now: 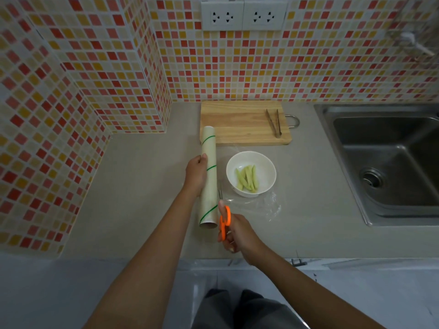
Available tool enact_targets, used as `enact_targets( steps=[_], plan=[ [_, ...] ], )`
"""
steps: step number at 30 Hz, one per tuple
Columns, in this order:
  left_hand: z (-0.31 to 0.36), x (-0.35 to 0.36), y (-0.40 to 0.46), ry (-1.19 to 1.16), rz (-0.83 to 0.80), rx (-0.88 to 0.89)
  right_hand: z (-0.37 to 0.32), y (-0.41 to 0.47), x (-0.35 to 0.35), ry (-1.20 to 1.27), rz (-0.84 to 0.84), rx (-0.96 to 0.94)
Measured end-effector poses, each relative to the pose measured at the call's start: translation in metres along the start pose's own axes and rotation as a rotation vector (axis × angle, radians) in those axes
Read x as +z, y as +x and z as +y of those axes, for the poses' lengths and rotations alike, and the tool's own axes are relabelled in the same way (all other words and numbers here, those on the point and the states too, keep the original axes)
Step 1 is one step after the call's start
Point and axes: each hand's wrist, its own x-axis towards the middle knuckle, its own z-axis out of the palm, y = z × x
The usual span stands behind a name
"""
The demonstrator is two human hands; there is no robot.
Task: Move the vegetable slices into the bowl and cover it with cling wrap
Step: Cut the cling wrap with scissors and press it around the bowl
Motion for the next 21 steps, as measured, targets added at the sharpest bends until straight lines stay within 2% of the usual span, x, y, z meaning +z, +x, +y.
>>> enact_targets(
  steps=[5,11,16,21],
  plan=[
    [0.000,-0.001,-0.001,0.012,-0.007,0.021,0.000,0.004,0.000,0.051,0.024,-0.061],
    [-0.001,0.000,-0.001,0.010,-0.013,-0.004,-0.014,0.015,-0.002,-0.043,-0.005,0.000],
    [0.001,-0.001,0.000,0.007,-0.002,0.007,-0.013,0.026,-0.004,0.008,0.016,-0.067],
    [0.001,-0.003,0.000,0.010,-0.014,0.018,-0.020,0.035,-0.004,0.011,0.004,-0.014]
  ],
)
